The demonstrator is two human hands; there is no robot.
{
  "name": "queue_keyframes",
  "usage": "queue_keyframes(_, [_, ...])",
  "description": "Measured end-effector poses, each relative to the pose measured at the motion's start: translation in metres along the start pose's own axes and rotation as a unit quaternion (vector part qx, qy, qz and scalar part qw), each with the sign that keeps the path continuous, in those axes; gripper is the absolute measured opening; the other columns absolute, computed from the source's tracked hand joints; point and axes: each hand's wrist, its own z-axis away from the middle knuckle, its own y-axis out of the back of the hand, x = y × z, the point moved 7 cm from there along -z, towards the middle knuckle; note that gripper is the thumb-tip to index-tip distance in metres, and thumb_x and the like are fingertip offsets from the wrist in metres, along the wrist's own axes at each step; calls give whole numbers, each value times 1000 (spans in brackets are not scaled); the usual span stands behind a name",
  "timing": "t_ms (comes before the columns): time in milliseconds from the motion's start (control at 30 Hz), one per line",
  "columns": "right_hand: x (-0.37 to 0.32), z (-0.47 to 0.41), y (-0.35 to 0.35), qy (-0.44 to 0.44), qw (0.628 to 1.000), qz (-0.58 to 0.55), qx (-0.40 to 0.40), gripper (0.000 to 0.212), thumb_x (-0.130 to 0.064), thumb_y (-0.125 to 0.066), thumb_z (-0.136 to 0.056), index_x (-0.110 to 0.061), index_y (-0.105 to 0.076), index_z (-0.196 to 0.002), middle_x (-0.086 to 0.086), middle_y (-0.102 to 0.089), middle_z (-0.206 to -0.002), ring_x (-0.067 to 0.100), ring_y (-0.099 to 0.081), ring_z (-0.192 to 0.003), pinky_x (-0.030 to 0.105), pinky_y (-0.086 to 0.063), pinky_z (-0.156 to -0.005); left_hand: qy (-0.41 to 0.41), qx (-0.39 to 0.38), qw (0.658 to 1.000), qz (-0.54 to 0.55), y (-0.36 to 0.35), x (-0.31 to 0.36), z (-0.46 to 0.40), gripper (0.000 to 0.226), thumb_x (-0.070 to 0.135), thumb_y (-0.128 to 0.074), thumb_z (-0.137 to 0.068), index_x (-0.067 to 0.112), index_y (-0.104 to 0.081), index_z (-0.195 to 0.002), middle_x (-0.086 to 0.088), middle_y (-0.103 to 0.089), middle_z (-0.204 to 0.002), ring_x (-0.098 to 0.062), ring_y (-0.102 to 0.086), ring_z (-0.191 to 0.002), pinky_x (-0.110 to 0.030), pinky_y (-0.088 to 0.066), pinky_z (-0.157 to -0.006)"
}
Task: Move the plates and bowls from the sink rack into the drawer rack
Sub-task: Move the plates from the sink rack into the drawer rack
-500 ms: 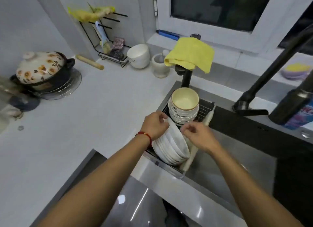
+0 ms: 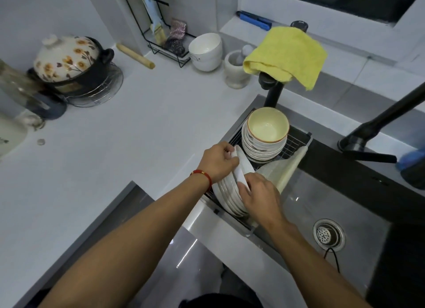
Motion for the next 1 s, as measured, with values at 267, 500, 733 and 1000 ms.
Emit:
queue_keyframes(267, [-37,24,41,146,988,-3,42,16,-22,-63,-100,-7,-65,-96,5,-60,-83,23,-57,-70,46,-54,-59,126,-68,968,205,10,12,47,27,28,-55,-94,6,-57,-110,-12,-69,-89,-34,-77,-71,-48,-64,-72])
queue_keyframes(500, [-76,18,66,183,967,-177,4,27,-43,-57,-98,-24,-75,-103,-16,-69,-98,7,-63,-97,20,-49,-86,93,0,937,336,73,-24,110,28,9,-43,-91,-1,-68,-101,-10,-71,-77,-22,-72,-64,-36,-60,-59])
queue_keyframes(733, [-80,-15,-5,-38,963,-211,-166,50,-37,-61,-94,-26,-52,-142,4,-63,-137,24,-65,-116,51,-56,-96,110,140,871,457,121,-129,183,37,17,-55,-72,1,-70,-102,-9,-63,-84,-19,-53,-68,-27,-44,-64])
queue_keyframes(1000, [-221,59,-121,75,882,-258,-388,33,-15,-48,-97,-35,-72,-108,2,-77,-99,14,-72,-71,33,-56,-53,154,264,761,573,142,-269,322,38,25,-57,-79,22,-75,-113,-7,-74,-107,-27,-68,-91,-44,-51,-83])
